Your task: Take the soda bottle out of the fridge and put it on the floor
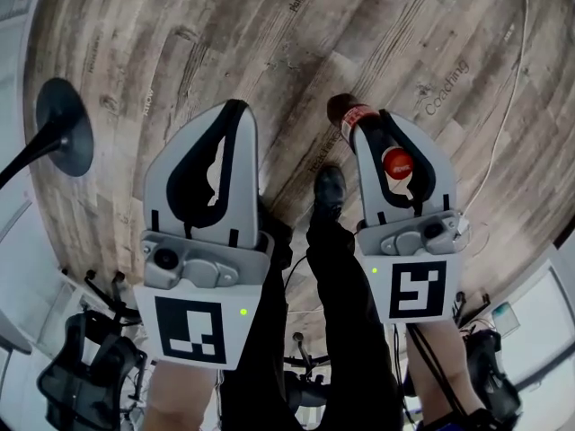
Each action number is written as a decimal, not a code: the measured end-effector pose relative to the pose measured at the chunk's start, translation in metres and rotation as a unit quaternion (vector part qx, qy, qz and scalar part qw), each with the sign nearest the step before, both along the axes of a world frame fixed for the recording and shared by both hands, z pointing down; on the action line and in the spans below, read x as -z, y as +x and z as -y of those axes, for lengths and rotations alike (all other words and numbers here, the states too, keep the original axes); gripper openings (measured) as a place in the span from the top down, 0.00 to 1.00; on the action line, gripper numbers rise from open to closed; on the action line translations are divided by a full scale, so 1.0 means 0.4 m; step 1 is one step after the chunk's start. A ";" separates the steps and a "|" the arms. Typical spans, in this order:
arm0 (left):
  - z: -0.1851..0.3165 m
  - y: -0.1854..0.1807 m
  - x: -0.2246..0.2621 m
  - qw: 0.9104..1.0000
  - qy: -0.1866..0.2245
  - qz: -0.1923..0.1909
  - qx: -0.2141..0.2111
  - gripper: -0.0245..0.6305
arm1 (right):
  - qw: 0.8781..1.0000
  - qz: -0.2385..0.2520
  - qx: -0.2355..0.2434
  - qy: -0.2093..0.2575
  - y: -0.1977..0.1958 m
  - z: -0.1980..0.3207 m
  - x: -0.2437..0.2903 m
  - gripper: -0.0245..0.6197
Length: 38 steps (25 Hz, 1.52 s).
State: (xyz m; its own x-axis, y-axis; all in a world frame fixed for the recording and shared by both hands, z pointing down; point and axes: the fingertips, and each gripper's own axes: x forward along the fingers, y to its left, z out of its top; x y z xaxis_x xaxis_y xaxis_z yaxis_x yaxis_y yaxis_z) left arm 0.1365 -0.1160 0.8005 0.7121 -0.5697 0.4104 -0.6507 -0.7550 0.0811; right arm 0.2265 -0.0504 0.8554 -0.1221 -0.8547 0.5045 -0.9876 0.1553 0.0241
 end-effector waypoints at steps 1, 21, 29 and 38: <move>-0.001 0.001 -0.008 1.000 -0.001 0.000 -0.001 0.94 | 1.000 0.000 0.000 -0.001 0.001 -0.001 -0.010 0.82; -0.040 -0.013 -0.172 0.999 -0.022 0.008 -0.029 0.94 | 0.999 -0.011 -0.014 -0.037 0.002 -0.059 -0.223 0.82; -0.051 -0.017 -0.210 0.999 -0.030 0.011 -0.032 0.94 | 0.999 -0.009 -0.024 -0.046 0.005 -0.070 -0.289 0.82; -0.057 -0.012 -0.243 0.999 -0.034 0.014 -0.038 0.94 | 0.997 -0.012 -0.026 -0.067 0.012 -0.090 -0.360 0.82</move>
